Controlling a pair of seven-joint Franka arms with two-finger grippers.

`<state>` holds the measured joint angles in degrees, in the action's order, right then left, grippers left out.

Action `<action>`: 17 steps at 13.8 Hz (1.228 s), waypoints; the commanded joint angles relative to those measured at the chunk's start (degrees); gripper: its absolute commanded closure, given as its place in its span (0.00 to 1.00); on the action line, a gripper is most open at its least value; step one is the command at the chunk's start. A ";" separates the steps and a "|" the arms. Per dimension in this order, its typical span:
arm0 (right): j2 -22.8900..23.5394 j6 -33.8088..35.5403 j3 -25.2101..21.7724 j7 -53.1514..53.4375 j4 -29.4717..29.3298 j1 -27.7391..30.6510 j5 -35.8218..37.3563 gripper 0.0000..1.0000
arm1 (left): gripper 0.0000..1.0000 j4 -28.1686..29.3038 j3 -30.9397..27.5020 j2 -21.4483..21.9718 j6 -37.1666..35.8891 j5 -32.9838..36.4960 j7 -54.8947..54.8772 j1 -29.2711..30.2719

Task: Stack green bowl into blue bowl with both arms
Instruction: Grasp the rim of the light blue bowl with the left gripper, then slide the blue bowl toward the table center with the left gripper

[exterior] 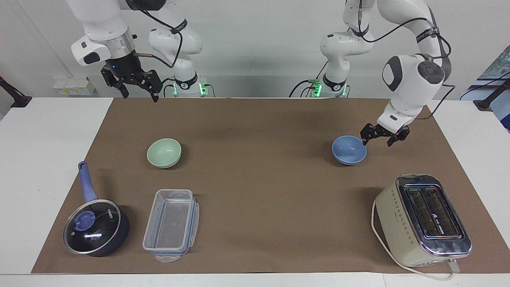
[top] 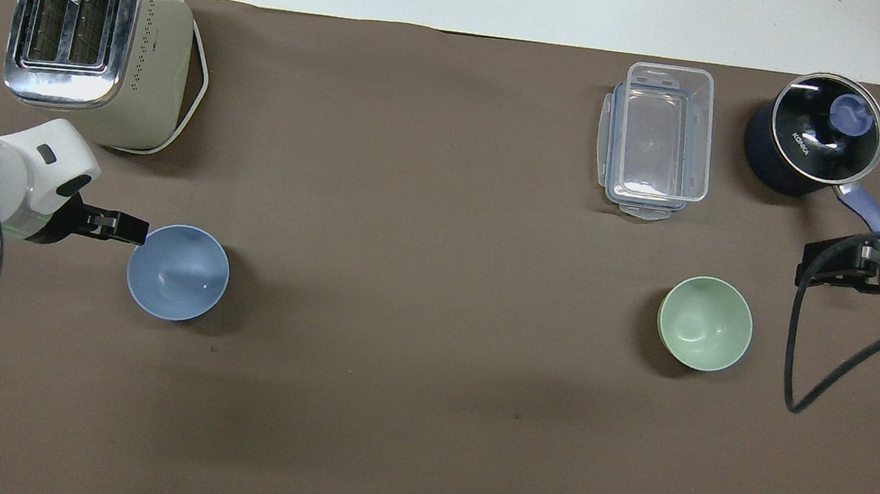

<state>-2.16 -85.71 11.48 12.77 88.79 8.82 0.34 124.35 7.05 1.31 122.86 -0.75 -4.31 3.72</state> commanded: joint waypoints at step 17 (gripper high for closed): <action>-0.56 -0.86 0.29 -1.16 0.86 0.93 -1.13 0.00 | 1.00 3.35 0.07 -1.13 3.96 -3.82 4.92 -10.73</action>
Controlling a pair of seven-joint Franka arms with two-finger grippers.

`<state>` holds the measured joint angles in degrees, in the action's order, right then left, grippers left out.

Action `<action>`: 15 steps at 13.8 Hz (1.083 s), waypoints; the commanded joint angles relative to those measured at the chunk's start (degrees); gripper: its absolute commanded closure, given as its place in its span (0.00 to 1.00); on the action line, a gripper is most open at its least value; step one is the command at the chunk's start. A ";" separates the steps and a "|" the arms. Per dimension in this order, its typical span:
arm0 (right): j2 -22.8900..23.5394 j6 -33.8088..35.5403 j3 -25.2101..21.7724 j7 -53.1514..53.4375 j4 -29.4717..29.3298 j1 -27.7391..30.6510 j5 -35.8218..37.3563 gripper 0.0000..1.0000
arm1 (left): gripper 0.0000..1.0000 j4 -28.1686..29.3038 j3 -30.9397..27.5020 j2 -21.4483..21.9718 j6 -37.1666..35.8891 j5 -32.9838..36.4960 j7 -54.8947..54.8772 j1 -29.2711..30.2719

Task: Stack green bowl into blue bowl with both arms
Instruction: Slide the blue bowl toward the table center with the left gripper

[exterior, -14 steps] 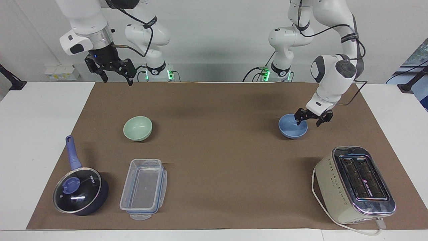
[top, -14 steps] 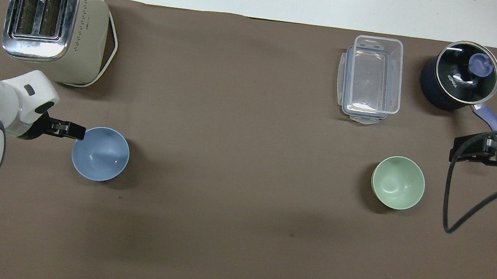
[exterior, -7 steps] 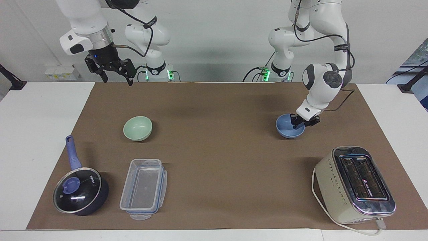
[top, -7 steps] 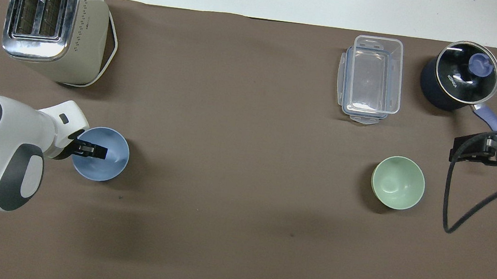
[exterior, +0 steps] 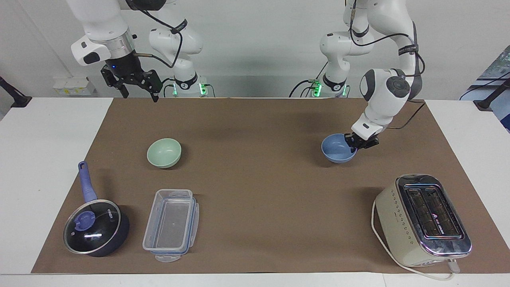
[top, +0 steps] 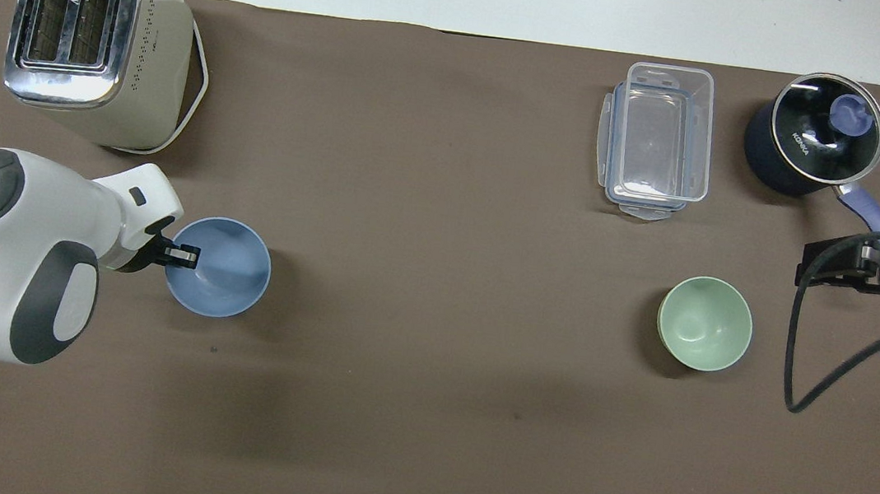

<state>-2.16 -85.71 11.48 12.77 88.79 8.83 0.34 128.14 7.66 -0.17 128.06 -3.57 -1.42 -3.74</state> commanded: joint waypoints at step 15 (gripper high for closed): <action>-0.74 -1.39 0.21 -1.16 1.21 1.36 -1.13 0.00 | 0.00 2.29 -0.98 -1.94 11.60 -4.87 24.01 -28.17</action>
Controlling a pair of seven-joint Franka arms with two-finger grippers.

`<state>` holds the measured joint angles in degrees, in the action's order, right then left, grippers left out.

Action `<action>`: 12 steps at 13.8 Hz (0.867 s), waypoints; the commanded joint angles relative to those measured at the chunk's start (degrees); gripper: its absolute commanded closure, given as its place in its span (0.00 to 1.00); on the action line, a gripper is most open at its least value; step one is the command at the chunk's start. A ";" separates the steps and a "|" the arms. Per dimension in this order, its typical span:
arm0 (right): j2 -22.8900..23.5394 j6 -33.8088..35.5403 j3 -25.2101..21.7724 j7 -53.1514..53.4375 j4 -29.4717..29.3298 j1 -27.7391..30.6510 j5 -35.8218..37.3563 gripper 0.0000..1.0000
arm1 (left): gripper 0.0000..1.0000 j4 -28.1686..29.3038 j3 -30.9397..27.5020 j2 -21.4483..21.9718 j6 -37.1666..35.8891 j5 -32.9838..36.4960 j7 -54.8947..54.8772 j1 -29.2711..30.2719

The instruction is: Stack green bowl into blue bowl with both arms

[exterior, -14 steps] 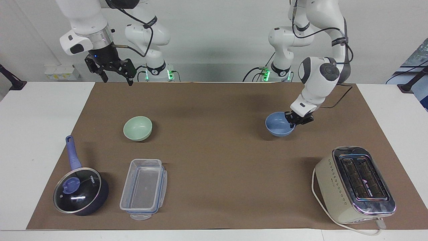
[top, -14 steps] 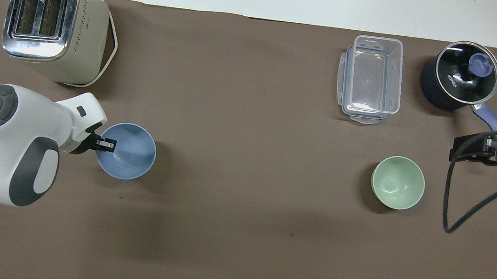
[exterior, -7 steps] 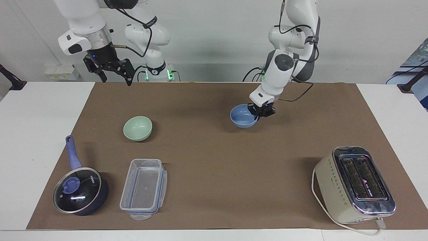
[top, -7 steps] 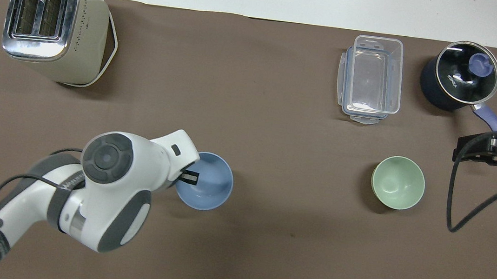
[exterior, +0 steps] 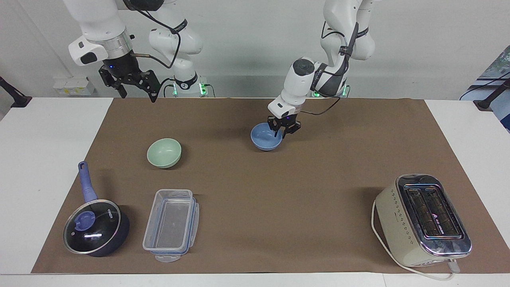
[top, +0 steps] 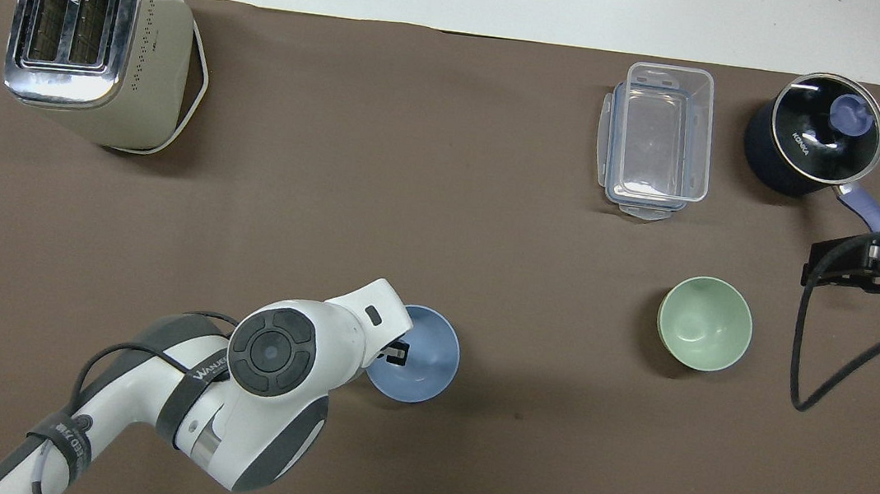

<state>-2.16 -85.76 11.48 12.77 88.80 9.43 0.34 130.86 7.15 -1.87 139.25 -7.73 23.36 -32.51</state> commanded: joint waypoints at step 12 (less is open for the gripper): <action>-2.14 -13.62 0.21 -10.81 14.97 5.24 -1.13 0.00 | 0.00 -24.41 -0.64 -0.50 -29.37 2.44 -23.60 30.38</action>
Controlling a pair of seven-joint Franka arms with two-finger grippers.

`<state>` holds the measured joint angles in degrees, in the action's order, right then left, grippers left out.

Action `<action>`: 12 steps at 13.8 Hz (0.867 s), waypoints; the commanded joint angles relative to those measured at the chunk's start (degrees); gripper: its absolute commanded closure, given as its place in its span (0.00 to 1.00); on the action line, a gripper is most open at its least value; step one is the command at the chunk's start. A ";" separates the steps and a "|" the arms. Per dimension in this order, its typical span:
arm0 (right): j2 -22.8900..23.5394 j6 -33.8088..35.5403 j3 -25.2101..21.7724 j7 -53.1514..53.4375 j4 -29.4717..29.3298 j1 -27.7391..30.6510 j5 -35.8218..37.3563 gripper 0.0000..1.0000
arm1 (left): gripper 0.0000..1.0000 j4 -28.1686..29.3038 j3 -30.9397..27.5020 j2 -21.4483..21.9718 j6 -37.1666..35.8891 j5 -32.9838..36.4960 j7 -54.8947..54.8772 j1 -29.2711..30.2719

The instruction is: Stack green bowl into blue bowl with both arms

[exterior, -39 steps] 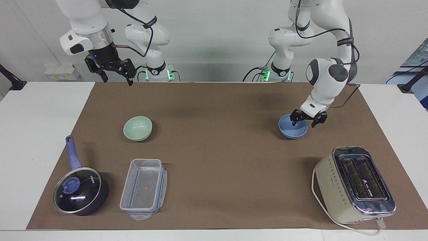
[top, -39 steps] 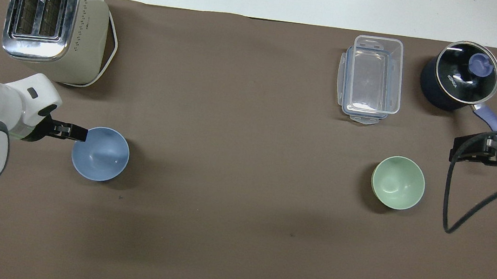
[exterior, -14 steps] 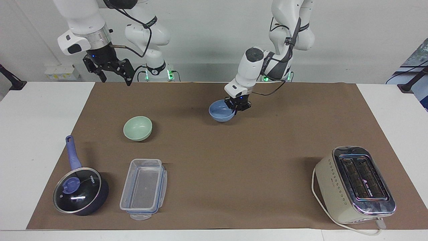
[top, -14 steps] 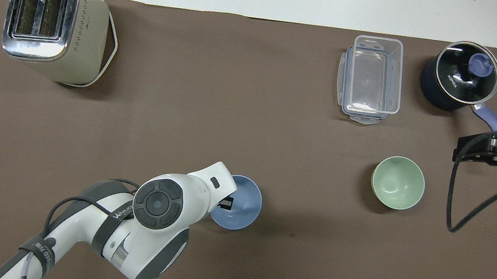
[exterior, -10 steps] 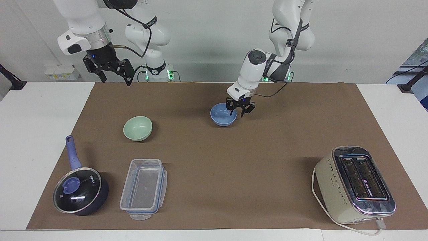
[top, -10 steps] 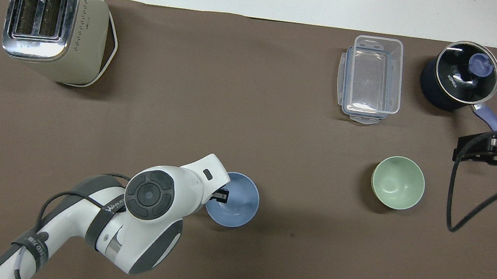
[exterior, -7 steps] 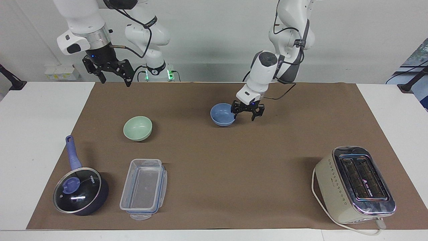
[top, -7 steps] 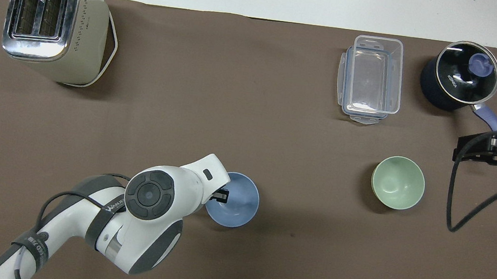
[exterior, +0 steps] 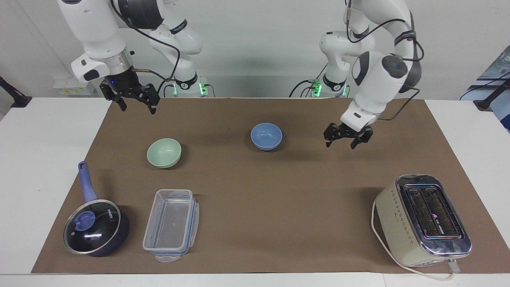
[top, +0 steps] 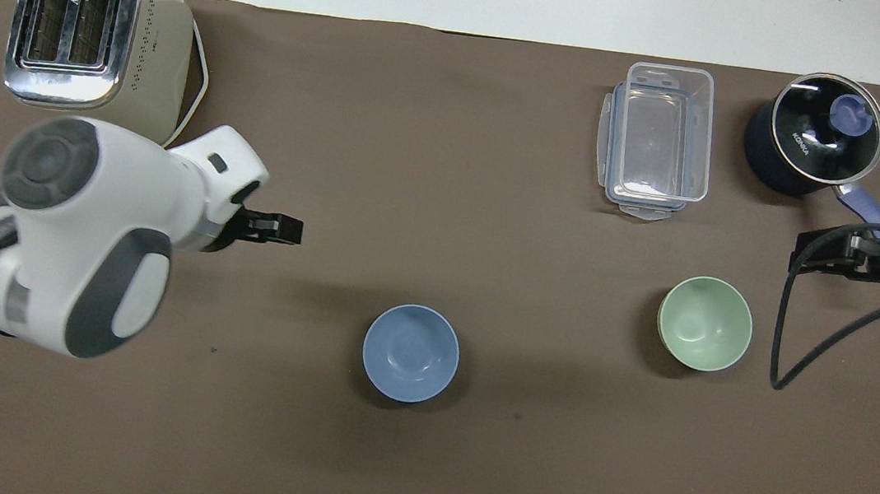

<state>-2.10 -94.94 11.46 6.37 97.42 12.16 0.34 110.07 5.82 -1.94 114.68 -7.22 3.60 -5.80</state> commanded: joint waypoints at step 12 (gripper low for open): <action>1.83 -33.89 0.15 -9.17 32.65 6.20 -1.13 0.00 | 0.00 -17.08 0.42 0.00 -22.31 9.06 -4.66 5.53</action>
<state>-1.07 -125.01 11.37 -0.25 128.08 17.16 0.34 93.48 6.08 -1.75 93.43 0.82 -1.42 -0.26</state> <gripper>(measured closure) 0.000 0.000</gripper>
